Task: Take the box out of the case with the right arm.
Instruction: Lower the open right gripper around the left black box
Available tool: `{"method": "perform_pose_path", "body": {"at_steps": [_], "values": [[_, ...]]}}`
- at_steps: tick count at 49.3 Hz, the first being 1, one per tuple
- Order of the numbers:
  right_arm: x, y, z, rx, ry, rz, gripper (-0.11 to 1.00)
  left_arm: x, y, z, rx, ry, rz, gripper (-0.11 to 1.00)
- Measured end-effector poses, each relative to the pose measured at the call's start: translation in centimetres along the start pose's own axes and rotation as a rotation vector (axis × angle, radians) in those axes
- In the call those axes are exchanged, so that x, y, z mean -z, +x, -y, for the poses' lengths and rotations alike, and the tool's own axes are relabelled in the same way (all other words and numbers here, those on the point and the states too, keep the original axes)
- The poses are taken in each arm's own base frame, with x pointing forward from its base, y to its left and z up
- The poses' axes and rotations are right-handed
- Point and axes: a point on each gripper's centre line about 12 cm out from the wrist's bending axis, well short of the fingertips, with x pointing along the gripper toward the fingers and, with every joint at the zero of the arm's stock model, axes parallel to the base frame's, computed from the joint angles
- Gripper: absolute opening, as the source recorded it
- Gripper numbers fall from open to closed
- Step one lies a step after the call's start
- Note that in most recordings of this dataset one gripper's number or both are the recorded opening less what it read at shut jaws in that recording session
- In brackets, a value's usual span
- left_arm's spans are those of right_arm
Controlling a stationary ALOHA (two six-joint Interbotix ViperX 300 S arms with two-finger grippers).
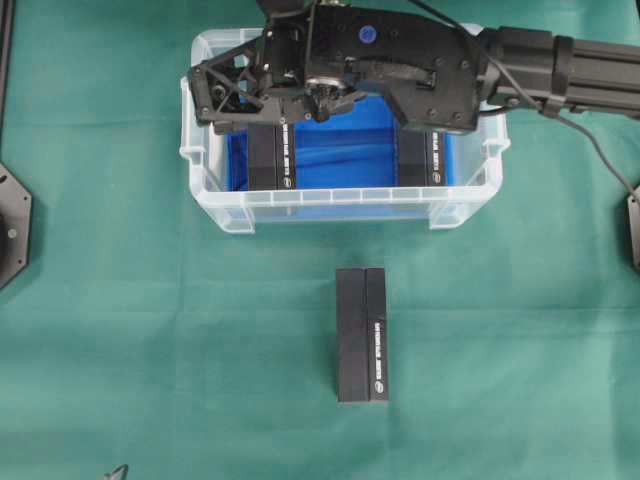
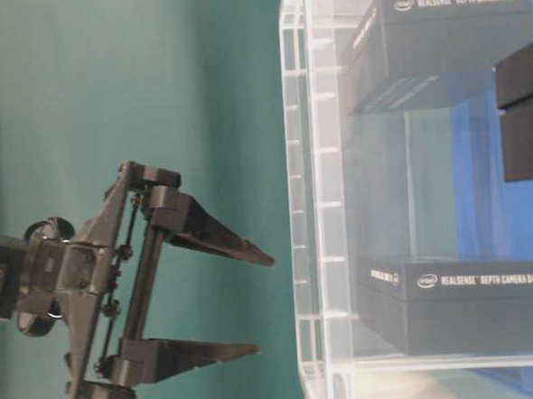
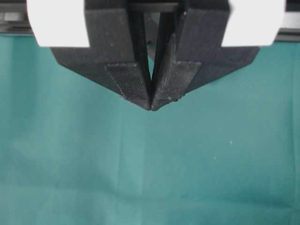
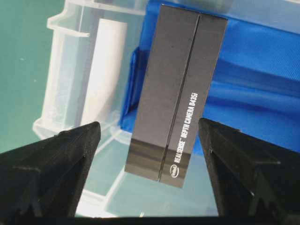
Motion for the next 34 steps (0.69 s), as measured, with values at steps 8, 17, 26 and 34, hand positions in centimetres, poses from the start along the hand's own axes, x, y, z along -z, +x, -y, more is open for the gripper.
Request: {"method": "perform_pose_path", "body": {"at_steps": [8,17,26,34], "values": [[0.5,1.7,0.1,0.021,-0.007,-0.006,0.88,0.0,0.0,0.0,0.000,-0.002,0.000,0.00],[1.0,3.8,0.2,0.024,-0.017,-0.012,0.88,0.2,0.0,-0.1,-0.004,-0.003,-0.013,0.00],[1.6,6.0,1.0,0.066,-0.025,-0.022,0.88,0.4,-0.1,-0.1,-0.006,-0.003,-0.021,0.00],[2.0,7.5,1.3,0.059,-0.029,-0.024,0.88,0.4,-0.1,-0.1,-0.006,-0.002,-0.024,0.00]]}}
